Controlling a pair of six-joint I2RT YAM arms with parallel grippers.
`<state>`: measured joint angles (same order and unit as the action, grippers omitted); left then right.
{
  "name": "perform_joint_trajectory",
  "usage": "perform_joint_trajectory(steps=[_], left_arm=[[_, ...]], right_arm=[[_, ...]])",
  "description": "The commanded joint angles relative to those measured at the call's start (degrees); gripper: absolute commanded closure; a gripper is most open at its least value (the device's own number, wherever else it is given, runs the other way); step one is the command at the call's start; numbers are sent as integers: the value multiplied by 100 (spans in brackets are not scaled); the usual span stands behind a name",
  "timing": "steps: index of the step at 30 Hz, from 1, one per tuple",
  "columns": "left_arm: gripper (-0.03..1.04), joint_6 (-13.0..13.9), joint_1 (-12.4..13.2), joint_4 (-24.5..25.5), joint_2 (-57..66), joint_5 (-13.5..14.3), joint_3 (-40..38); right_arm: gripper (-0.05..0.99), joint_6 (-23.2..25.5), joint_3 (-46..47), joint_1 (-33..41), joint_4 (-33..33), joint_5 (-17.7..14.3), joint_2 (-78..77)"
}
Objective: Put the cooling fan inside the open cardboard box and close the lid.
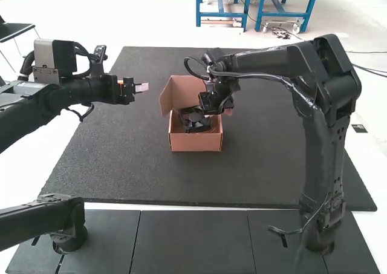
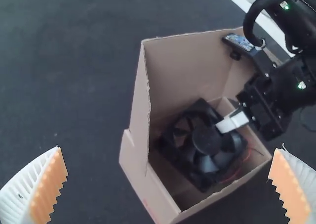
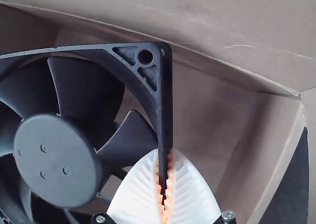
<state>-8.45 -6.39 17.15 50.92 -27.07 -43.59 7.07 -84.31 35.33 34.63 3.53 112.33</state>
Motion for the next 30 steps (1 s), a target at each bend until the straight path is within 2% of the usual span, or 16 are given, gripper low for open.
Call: perform_joint_trajectory(steps=[1,2,7,11,13,16,18,19,24,30], left_arm=[[4,-43,-46,-18,-143,-114,-114],[4,-43,-46,-18,-143,-114,-114],[4,-43,-46,-45,-143,-114,-114],[4,-61,-46,-97,-143,-114,-114],[4,-78,-46,-106,-117,-106,-114],[4,-78,-46,-106,-38,79,-105],[4,-78,-37,-97,85,193,-97],[4,-69,-37,-97,155,272,-114],[4,45,-37,-159,446,536,-211],[4,177,-37,-168,806,923,-360]], right_arm=[[96,66,-182,-79,-27,-89,-19],[95,75,-191,-88,-35,-89,-10],[64,75,-261,-88,-27,-142,8],[49,58,-349,-97,0,-133,8],[48,49,-419,-97,26,-133,17],[35,5,-621,-105,228,-107,-19],[30,-13,-876,-105,509,34,-62],[20,-30,-1017,-114,676,60,-98],[18,-180,-1641,-193,1652,201,-300],[18,-646,-1694,-395,2004,210,-774]])
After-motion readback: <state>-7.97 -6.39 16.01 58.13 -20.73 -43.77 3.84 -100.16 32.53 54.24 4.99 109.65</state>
